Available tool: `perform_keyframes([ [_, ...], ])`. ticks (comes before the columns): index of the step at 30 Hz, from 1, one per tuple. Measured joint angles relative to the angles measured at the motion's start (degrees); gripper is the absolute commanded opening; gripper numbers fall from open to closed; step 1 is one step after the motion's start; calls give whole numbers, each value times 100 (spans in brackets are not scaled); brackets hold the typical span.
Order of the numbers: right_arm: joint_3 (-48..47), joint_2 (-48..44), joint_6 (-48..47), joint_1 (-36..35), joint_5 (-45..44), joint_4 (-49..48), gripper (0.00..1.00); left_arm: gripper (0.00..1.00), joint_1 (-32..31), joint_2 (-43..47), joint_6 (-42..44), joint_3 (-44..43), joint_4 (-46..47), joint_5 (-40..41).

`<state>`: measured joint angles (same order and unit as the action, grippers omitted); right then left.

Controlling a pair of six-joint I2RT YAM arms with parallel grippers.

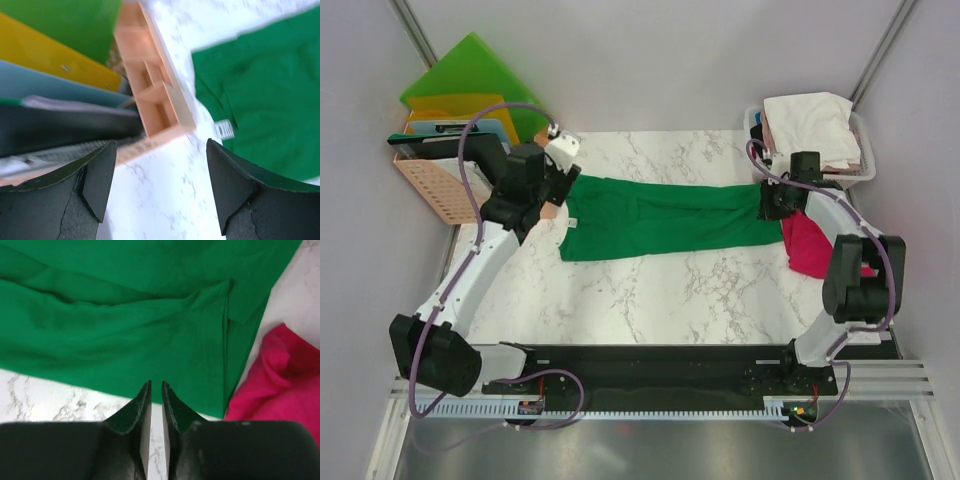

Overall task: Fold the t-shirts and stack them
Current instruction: Fold the other side of the tshirt into a rectangle

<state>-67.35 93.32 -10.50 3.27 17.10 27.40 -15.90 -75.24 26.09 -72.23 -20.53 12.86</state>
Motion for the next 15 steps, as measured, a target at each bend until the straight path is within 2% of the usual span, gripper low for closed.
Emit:
perform_keyframes([
  [1, -197, 330, 24, -11, 4, 83, 14, 79, -11, 107, -15, 269, -22, -15],
  [2, -356, 601, 37, -17, 2, 96, 14, 79, -24, 173, -26, 509, -50, -26],
  [3, -492, 813, 61, -24, 4, 122, 15, 79, -26, 216, -39, 754, -74, -50],
  [4, -597, 977, 81, -28, -9, 151, 23, 79, -26, 234, -52, 968, -107, -61],
  [8, -1058, 1399, 131, -44, -120, 254, 33, 79, -24, 304, -92, 1550, -275, -96],
  [15, -1537, 1762, 129, -48, -422, 216, 41, 79, -24, 564, -101, 1635, -293, -98],
])
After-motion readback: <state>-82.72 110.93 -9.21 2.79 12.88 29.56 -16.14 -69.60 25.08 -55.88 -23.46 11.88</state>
